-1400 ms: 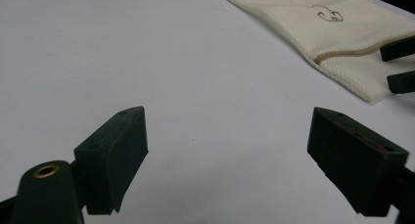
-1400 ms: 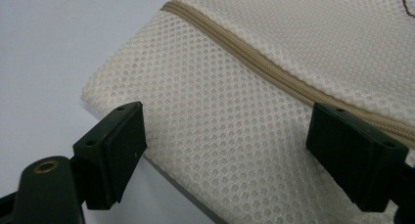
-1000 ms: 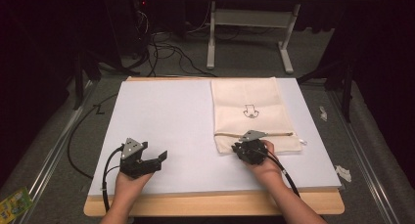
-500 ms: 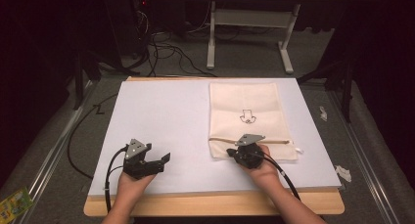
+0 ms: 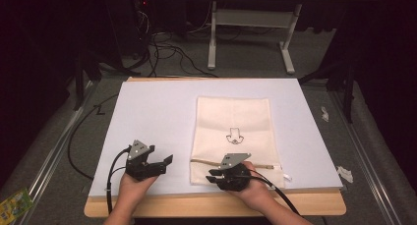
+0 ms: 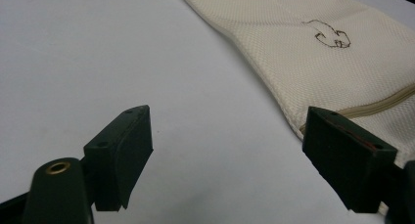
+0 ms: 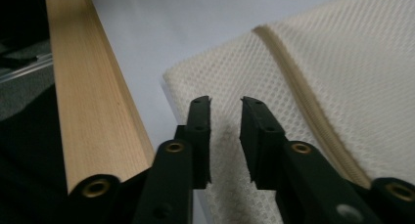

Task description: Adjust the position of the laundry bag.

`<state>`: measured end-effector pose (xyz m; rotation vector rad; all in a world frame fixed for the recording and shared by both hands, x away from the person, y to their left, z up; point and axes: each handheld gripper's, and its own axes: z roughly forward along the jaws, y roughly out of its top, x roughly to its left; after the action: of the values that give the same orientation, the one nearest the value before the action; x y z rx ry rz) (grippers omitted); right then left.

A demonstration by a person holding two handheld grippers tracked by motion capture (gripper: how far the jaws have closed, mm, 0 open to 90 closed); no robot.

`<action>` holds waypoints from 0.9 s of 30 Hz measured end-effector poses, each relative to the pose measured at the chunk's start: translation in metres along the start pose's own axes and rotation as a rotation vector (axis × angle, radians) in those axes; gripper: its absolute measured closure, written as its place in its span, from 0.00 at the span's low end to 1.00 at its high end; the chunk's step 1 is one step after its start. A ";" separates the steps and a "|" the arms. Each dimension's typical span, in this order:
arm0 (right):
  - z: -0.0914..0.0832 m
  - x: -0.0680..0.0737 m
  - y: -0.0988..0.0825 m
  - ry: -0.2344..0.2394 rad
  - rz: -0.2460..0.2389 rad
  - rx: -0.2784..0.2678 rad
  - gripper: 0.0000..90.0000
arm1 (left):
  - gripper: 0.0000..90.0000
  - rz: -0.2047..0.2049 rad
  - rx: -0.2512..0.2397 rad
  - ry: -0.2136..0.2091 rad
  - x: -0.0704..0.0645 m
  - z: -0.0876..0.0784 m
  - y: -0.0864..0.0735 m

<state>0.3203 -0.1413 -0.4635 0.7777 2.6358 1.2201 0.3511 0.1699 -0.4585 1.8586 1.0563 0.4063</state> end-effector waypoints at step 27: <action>-0.129 -0.089 -0.091 -0.430 0.306 -0.107 0.63 | 0.96 0.101 0.211 0.084 -0.063 0.121 0.041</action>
<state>0.3187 -0.3225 -0.4530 1.2938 2.1447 1.0936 0.4137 0.0431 -0.4765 2.1044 1.1002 0.4493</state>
